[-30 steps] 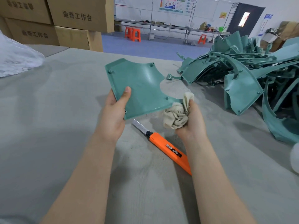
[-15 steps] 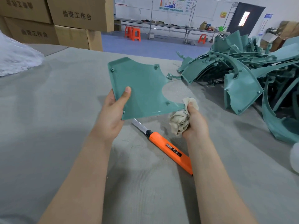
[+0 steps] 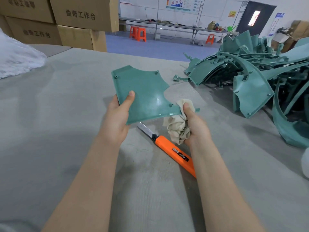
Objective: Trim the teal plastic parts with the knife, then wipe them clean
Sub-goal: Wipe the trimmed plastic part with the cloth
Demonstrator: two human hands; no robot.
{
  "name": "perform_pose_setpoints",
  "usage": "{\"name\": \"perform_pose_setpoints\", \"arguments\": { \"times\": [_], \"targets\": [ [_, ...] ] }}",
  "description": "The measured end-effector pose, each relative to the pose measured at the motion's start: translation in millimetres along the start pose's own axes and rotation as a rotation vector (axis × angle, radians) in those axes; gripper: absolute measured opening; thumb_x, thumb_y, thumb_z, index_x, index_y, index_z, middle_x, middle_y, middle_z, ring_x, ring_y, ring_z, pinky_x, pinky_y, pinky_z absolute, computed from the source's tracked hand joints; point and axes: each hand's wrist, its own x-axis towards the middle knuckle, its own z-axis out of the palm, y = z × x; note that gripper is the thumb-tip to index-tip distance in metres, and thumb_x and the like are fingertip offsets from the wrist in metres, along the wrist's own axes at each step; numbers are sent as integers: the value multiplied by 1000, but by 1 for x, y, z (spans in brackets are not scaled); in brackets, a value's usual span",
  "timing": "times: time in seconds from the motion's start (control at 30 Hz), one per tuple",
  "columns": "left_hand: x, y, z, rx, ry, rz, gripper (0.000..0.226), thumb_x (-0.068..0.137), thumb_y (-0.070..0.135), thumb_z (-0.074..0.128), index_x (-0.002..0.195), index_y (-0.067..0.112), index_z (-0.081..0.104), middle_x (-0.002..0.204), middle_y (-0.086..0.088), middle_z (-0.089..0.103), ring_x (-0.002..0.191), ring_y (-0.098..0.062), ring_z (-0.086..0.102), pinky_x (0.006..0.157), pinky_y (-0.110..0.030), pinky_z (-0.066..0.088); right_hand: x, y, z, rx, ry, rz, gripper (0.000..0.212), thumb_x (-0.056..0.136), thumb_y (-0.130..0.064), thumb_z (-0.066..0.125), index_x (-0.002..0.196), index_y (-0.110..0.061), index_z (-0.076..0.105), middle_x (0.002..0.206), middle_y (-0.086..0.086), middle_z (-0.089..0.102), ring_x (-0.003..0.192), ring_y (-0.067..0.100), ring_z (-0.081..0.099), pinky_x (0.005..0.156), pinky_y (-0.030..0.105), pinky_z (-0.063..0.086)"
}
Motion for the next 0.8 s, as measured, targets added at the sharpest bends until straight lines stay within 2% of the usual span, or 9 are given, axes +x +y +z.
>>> {"name": "perform_pose_setpoints", "arguments": {
  "times": [0.07, 0.17, 0.23, 0.3, 0.4, 0.47, 0.57, 0.67, 0.8],
  "targets": [
    [-1, -1, 3, -8, 3, -18, 24, 98, 24, 54, 121, 19, 60, 116, 1, 70, 107, -15, 67, 89, -37, 54, 2, 2, -1, 0, 50, -55, 31, 98, -39, 53, 94, -10, 64, 74, 4, 68, 57, 16, 66, 57, 27, 53],
    [-3, -2, 9, -73, -4, -27, 24, 98, 22, 53, 121, 18, 59, 112, 3, 71, 99, -12, 69, 72, -28, 57, 2, 0, -2, 167, 41, -47, 31, 100, -36, 50, 93, -9, 65, 79, 4, 71, 61, 14, 70, 56, 27, 54],
    [-4, -2, 13, -109, 0, -11, 20, 99, 20, 52, 118, 19, 59, 110, 4, 72, 96, -11, 70, 69, -25, 57, 2, -2, -4, 235, 56, -65, 26, 100, -29, 51, 97, -8, 66, 86, 6, 72, 67, 15, 71, 58, 28, 56],
    [-6, 0, 15, -157, 7, 19, 18, 100, 18, 50, 116, 20, 59, 109, 5, 71, 95, -9, 70, 70, -25, 57, 3, -4, -7, 276, 61, -92, 15, 97, -17, 52, 94, -10, 64, 80, 5, 68, 59, 15, 67, 51, 25, 54],
    [-8, 3, 16, -213, -2, 60, 18, 101, 16, 48, 114, 20, 58, 105, 7, 72, 95, -9, 70, 71, -25, 57, 3, -6, -9, 222, 9, -155, 26, 91, -3, 44, 71, -20, 46, 62, -1, 49, 46, 13, 50, 44, 19, 40],
    [-9, 4, 18, -217, -19, 79, 17, 101, 16, 47, 112, 22, 59, 99, 10, 74, 93, -8, 70, 69, -24, 56, 1, -5, -7, 177, -28, -152, 25, 93, -3, 45, 73, -18, 51, 58, -1, 58, 47, 13, 58, 46, 22, 48],
    [-11, 6, 20, -202, -42, 109, 16, 101, 16, 47, 111, 21, 58, 97, 11, 74, 91, -7, 71, 66, -23, 56, -3, -3, -2, 46, -76, -141, 20, 94, -6, 48, 86, -15, 65, 69, 3, 71, 60, 17, 69, 55, 30, 56],
    [-12, 6, 20, -192, -53, 129, 15, 101, 16, 47, 109, 22, 58, 97, 12, 74, 91, -7, 70, 66, -22, 56, -2, -2, 0, -77, -88, -131, 19, 92, -6, 50, 88, -14, 66, 72, 4, 73, 63, 17, 71, 55, 29, 58],
    [-12, 5, 21, -136, -48, 148, 14, 101, 16, 47, 107, 23, 58, 97, 14, 73, 93, -5, 70, 70, -22, 56, -5, -2, 2, -159, -120, -99, 16, 92, -8, 52, 90, -13, 67, 81, 8, 74, 72, 21, 72, 68, 34, 60]
  ]
}}
